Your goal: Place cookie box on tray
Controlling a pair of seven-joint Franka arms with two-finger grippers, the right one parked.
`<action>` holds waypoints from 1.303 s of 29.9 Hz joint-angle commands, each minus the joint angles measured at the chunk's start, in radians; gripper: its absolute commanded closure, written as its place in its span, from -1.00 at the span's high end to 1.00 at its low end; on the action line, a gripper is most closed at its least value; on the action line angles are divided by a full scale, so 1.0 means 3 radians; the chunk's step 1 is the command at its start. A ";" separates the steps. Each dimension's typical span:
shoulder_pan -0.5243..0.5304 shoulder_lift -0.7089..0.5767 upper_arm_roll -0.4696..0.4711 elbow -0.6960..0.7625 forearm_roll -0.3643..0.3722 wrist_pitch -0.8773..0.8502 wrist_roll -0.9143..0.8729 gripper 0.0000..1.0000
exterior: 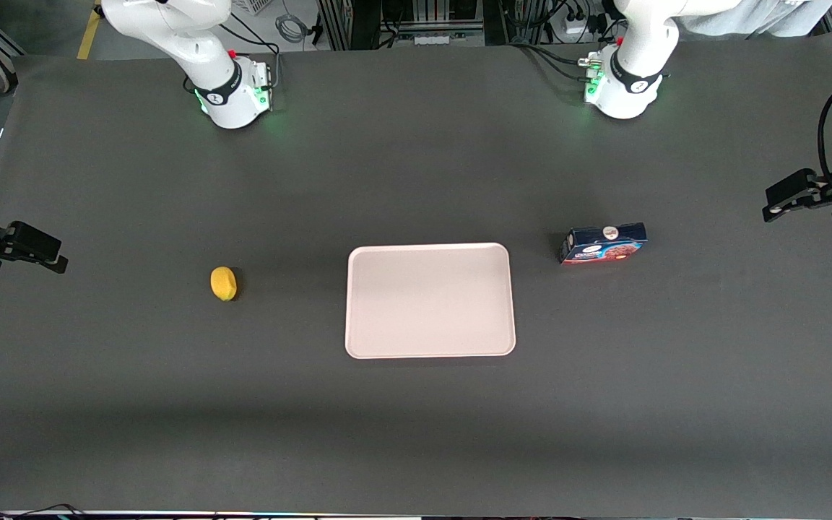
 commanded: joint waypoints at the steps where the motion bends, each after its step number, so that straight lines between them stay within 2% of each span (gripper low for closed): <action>1: 0.0035 -0.0045 -0.0031 -0.0034 -0.0023 0.0035 -0.0001 1.00; 39: 0.0030 -0.0055 -0.0067 -0.0039 -0.0028 0.0004 0.0066 1.00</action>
